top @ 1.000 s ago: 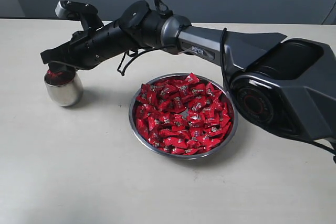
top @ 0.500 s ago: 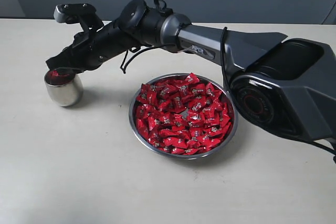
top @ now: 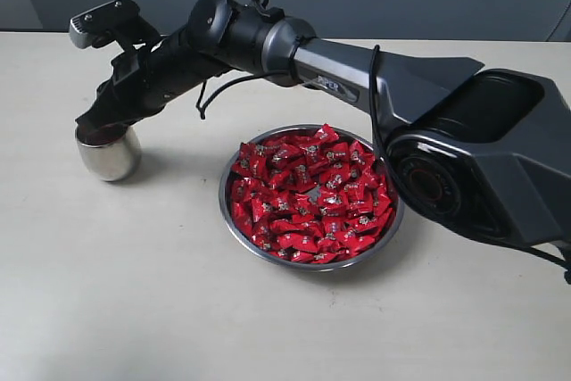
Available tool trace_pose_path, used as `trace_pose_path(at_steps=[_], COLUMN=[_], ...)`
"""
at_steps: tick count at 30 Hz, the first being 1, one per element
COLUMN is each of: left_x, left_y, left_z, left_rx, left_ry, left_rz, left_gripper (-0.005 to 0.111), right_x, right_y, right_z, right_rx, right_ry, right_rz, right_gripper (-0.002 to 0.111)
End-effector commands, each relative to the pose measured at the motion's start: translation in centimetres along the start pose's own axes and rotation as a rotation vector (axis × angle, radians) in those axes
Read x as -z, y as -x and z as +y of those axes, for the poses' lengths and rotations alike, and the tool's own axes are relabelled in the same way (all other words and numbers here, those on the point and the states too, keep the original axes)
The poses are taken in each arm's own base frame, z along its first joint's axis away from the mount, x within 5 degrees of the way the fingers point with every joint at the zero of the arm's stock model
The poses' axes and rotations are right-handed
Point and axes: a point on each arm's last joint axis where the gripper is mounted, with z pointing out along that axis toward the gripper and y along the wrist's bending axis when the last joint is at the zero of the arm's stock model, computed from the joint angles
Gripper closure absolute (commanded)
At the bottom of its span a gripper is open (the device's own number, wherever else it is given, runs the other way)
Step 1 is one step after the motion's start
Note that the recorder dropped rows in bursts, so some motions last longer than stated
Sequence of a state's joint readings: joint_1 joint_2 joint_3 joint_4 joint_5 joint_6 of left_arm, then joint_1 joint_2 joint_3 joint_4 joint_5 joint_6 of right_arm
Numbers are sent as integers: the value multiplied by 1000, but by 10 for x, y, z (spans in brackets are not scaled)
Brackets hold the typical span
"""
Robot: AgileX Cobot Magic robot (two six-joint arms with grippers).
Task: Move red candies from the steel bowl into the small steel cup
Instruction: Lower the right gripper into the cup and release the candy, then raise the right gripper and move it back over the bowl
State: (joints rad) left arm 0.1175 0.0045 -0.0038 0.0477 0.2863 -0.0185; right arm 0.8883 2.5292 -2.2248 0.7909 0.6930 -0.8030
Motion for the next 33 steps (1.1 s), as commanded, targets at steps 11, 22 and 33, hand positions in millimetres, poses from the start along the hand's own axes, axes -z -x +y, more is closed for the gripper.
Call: trace_pose_path(at_steps=[11, 22, 33], left_x=[0, 0, 0], left_y=[-1, -1, -1], left_z=[0, 0, 0], left_rx=[3, 3, 3], left_ry=[0, 0, 0], left_rz=[-2, -2, -2], left_gripper=[106, 106, 106], right_x=[2, 2, 6], right_y=[5, 5, 8], right_z=[2, 2, 4], right_rx=[21, 25, 20], right_ry=[-4, -6, 2], right_rz=[-18, -12, -11], right_gripper=[109, 59, 60])
